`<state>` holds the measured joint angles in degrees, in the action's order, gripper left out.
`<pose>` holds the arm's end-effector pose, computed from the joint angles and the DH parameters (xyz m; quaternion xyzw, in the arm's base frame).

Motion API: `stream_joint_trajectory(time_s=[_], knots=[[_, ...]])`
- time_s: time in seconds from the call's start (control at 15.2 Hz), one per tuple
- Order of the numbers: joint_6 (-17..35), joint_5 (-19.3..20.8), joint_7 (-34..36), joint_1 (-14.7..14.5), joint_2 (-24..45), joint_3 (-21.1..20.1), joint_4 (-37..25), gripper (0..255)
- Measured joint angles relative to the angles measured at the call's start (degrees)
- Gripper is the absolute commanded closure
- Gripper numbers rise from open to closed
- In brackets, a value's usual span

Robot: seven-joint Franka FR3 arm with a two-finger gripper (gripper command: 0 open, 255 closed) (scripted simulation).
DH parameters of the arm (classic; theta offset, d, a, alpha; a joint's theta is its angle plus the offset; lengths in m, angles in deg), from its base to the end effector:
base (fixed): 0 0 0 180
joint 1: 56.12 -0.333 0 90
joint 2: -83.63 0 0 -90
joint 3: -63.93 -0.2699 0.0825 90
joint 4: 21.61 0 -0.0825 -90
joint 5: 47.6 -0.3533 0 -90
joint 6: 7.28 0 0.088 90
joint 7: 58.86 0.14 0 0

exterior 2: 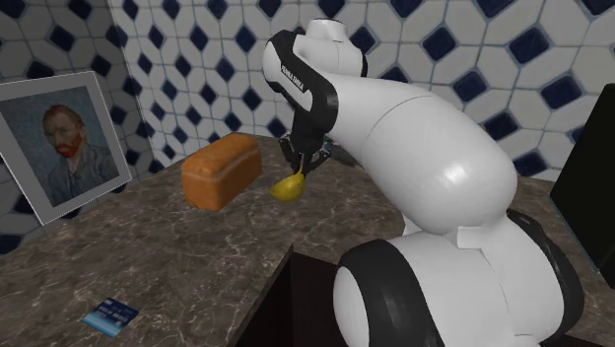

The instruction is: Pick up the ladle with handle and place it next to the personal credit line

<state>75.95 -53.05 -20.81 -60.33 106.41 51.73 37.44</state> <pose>0.5870 0.1589 0.5500 -0.9778 0.1893 0.0249 0.0860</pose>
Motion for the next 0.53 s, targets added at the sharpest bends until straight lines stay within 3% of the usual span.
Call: stream_joint_trajectory(time_s=[0.53], knots=[[6.2,-1.21,7.47,-4.42,-10.84,-2.95,15.61,255]])
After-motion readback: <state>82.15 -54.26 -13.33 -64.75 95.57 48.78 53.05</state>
